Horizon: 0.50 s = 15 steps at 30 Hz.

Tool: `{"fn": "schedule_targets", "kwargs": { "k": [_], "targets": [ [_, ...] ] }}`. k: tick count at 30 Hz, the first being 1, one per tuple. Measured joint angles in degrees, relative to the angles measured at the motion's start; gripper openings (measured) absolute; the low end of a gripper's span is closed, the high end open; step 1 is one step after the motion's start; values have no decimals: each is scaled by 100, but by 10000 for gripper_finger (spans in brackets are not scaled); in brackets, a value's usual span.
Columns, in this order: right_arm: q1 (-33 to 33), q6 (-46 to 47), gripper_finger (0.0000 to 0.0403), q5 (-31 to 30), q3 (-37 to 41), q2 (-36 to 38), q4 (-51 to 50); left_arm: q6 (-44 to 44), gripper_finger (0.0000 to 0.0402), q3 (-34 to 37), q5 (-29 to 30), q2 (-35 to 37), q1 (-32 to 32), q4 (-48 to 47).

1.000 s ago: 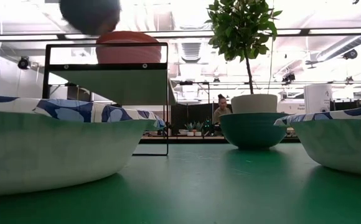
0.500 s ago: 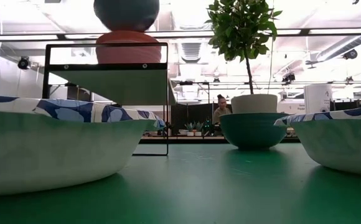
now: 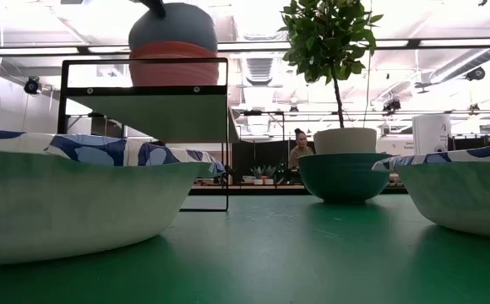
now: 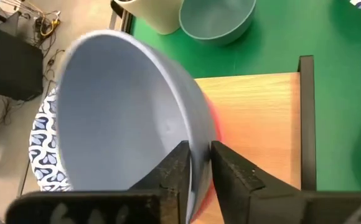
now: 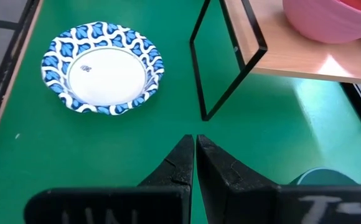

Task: Place and stack bowls onto a shelf
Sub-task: Stack the blue bowl on top of the orange bowl on the shelf

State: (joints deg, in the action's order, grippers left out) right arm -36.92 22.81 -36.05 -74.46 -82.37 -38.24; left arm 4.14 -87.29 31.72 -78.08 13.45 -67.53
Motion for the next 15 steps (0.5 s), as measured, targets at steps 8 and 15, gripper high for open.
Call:
{"fn": "schedule_targets", "kwargs": {
  "k": [8, 15],
  "targets": [
    [-231, 183, 9, -63, 0, 0, 46, 0, 107, 0, -9, 22, -4, -48],
    [-335, 225, 9, -304, 0, -2, 106, 0, 142, -29, -24, 123, -1, -77]
  ]
}}
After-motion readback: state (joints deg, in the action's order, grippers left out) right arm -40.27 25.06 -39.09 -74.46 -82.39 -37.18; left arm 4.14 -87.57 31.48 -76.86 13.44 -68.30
